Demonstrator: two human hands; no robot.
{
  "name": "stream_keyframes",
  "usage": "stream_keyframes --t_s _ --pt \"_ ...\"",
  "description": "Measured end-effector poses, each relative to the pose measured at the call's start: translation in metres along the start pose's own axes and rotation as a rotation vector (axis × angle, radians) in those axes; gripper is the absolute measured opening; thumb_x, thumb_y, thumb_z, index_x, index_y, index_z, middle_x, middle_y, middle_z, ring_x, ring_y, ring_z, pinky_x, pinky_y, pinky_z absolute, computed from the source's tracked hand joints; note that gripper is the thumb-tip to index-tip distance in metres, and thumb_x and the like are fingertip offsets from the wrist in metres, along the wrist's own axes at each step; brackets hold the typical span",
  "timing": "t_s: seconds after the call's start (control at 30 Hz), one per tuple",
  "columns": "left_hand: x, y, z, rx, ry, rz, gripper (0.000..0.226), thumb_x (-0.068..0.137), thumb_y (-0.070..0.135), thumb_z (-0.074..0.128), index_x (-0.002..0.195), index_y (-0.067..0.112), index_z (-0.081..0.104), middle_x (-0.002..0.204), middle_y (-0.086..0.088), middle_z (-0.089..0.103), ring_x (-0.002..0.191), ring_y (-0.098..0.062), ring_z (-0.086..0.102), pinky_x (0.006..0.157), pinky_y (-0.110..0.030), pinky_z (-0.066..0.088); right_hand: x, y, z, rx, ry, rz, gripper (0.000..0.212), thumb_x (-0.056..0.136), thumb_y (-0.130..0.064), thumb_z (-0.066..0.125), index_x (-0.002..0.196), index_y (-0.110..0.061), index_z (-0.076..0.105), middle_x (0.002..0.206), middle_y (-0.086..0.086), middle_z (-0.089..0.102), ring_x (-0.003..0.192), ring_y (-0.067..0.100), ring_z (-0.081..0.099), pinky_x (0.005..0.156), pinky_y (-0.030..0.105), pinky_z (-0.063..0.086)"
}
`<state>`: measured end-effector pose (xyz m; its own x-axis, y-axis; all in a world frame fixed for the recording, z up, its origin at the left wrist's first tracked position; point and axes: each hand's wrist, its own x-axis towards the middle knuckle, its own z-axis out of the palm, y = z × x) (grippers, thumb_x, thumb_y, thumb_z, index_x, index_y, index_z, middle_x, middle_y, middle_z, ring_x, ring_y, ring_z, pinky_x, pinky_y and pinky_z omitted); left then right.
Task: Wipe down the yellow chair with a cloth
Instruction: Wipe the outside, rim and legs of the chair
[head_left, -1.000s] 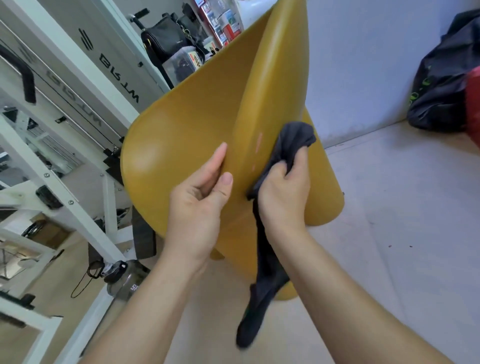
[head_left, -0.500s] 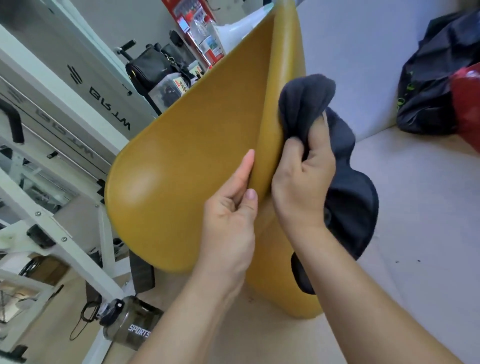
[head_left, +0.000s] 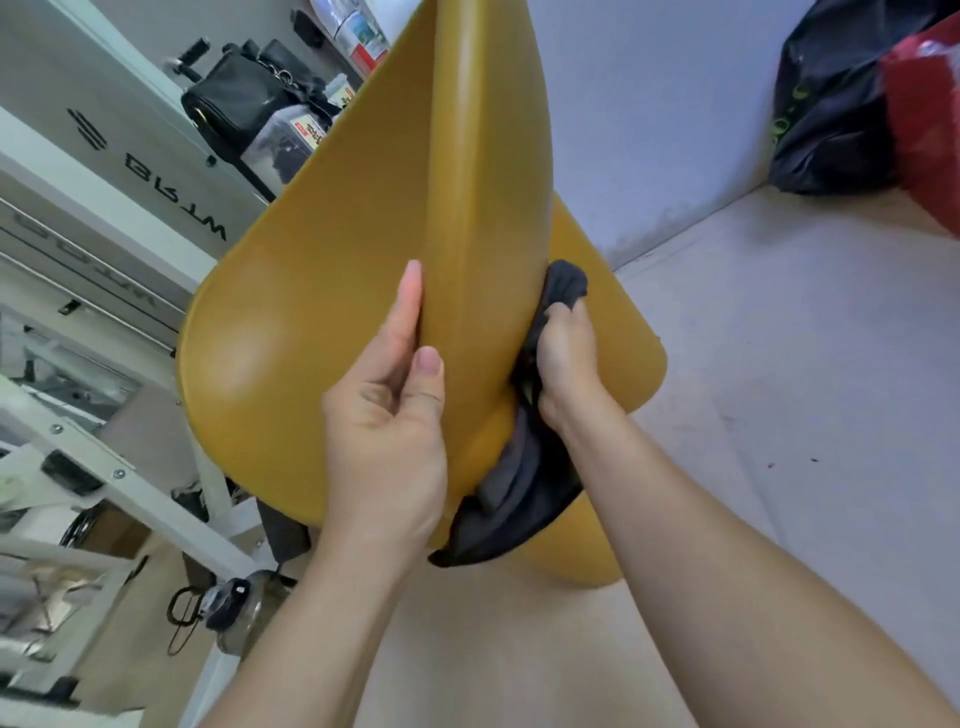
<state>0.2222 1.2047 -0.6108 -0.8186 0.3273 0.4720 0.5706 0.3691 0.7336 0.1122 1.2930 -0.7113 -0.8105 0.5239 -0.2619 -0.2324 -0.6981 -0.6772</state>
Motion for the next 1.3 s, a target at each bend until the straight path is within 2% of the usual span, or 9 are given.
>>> stream_keyframes --t_s 0.07,0.17,0.33,0.43,0.53,0.77,1.0,1.17,1.3 --pt "0.001 0.001 0.003 0.005 0.010 0.002 0.048 0.098 0.002 0.043 0.123 0.042 0.050 0.116 0.036 0.057 0.117 0.014 0.048 0.101 -0.012 0.038 0.005 -0.001 0.001 0.004 -0.008 -0.011 0.038 0.095 -0.014 0.031 0.129 -0.016 0.047 0.085 -0.002 0.051 0.077 0.015 0.047 0.070 0.032 0.040" --pt "0.005 0.002 0.007 -0.008 0.011 0.002 0.047 0.097 0.003 0.044 0.121 0.043 0.051 0.126 0.030 0.054 0.121 0.011 0.047 0.105 -0.016 0.037 -0.040 0.022 -0.015 -0.168 -0.088 -0.123 0.051 0.099 -0.024 0.035 0.148 -0.031 0.024 0.116 -0.009 0.050 0.100 0.010 0.048 0.087 0.028 0.037" --pt "0.011 0.000 0.008 -0.097 -0.082 -0.033 0.053 0.097 -0.003 0.040 0.120 0.042 0.054 0.122 0.031 0.058 0.118 0.012 0.049 0.098 -0.009 0.038 -0.112 0.045 -0.035 -0.261 -0.343 -0.246 0.059 0.101 -0.035 0.036 0.138 -0.057 -0.005 0.131 -0.048 0.018 0.114 -0.035 0.025 0.099 0.007 0.026" --pt "0.011 -0.004 -0.003 -0.043 -0.172 -0.071 0.047 0.097 0.004 0.041 0.121 0.043 0.052 0.123 0.030 0.057 0.119 0.012 0.049 0.098 -0.009 0.038 -0.049 0.025 -0.021 -0.077 -0.183 -0.172 0.059 0.095 -0.029 0.035 0.151 -0.034 0.017 0.147 -0.011 0.041 0.131 0.004 0.041 0.109 0.031 0.035" --pt "-0.010 -0.027 -0.021 0.416 -0.116 -0.081 0.036 0.093 0.045 0.037 0.128 0.047 0.046 0.116 0.034 0.059 0.107 0.023 0.047 0.091 -0.008 0.039 0.013 0.001 -0.015 -0.120 -0.098 -0.048 0.054 0.097 -0.019 0.031 0.150 -0.028 0.025 0.135 0.006 0.050 0.117 0.024 0.048 0.086 0.031 0.043" --pt "-0.026 -0.042 -0.004 0.642 0.027 -0.080 0.059 0.090 0.051 0.017 0.140 0.030 0.041 0.124 -0.005 0.063 0.110 -0.027 0.058 0.082 -0.031 0.042 -0.061 0.035 -0.033 -0.449 -0.181 -0.228 0.042 0.103 -0.021 0.035 0.144 -0.018 0.026 0.092 -0.006 0.054 0.073 0.006 0.050 0.070 0.023 0.031" --pt "0.012 -0.036 0.007 0.510 -0.180 -0.094 0.040 0.103 0.024 0.035 0.140 0.039 0.040 0.131 0.023 0.046 0.121 0.008 0.039 0.088 -0.003 0.030 -0.127 0.038 -0.031 -0.180 -0.299 -0.278 0.048 0.103 -0.023 0.038 0.147 -0.035 0.022 0.140 -0.019 0.047 0.127 -0.004 0.044 0.106 0.024 0.037" --pt "-0.027 -0.090 -0.046 0.774 -0.142 -0.211 0.040 0.099 0.034 0.044 0.137 0.044 0.042 0.144 0.010 0.046 0.133 -0.009 0.041 0.106 -0.029 0.038 -0.045 -0.015 -0.010 -0.145 0.054 -0.191 0.057 0.100 -0.015 0.028 0.153 -0.030 0.010 0.146 -0.008 0.040 0.121 0.010 0.043 0.093 0.022 0.031" --pt "-0.038 -0.123 -0.034 0.856 -0.023 -0.034 0.050 0.097 0.013 0.046 0.140 0.037 0.041 0.134 0.001 0.057 0.123 -0.025 0.054 0.090 -0.041 0.051 -0.019 -0.024 -0.005 -0.097 0.125 -0.181 0.054 0.098 -0.014 0.027 0.149 -0.033 0.021 0.129 -0.018 0.046 0.118 0.013 0.047 0.093 0.023 0.030"
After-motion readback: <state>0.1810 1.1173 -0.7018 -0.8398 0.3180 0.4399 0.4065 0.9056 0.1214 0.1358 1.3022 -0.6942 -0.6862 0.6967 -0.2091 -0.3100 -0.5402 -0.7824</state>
